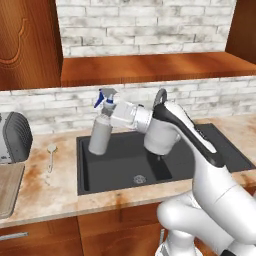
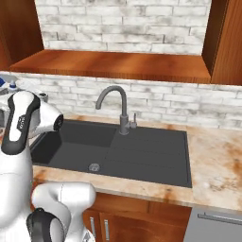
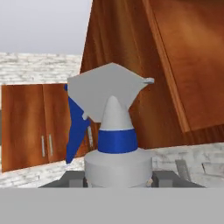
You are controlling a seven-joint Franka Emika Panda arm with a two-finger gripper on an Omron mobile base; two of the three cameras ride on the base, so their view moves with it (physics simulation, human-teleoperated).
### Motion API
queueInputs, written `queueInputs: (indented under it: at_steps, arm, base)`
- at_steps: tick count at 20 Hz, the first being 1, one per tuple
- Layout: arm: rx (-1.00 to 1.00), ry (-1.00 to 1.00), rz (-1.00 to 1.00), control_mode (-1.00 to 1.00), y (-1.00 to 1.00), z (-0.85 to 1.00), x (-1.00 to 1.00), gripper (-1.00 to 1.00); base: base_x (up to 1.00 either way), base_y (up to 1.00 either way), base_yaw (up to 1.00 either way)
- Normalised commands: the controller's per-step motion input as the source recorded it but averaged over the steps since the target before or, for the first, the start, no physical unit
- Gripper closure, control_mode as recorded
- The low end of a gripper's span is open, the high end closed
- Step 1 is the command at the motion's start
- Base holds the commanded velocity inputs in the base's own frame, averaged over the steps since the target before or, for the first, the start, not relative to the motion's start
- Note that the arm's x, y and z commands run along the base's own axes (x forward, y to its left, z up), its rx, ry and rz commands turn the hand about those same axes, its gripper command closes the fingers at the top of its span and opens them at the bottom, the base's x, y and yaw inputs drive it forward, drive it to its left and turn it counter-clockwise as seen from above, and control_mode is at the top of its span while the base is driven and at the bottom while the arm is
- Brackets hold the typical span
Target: Grab the spray bottle from the shelves, then place it next to the cutting board for sanitizing. Then grab the dish brush from the countertop next to the sink and place it next to the cutting board.
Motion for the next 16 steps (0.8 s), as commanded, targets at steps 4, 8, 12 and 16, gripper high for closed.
queueInputs:
  at_steps: [4,8,12,16]
  arm:
    - [-0.07,0.00,0.26,-1.00,1.00,-0.14,0.23,1.00]
    - [-0.09,0.02,0.22,-1.00,1.00,-0.03,0.09,1.00]
    - [-0.15,0.00,0.17,-1.00,0.96,-0.27,0.02,1.00]
    - [-0.03,0.00,0.09,-1.00,0.70,-0.46,0.07,1.00]
  base:
    - [0.00,0.00,0.00]
    - [0.00,0.00,0.00]
    - [0.00,0.00,0.00]
    - [0.00,0.00,0.00]
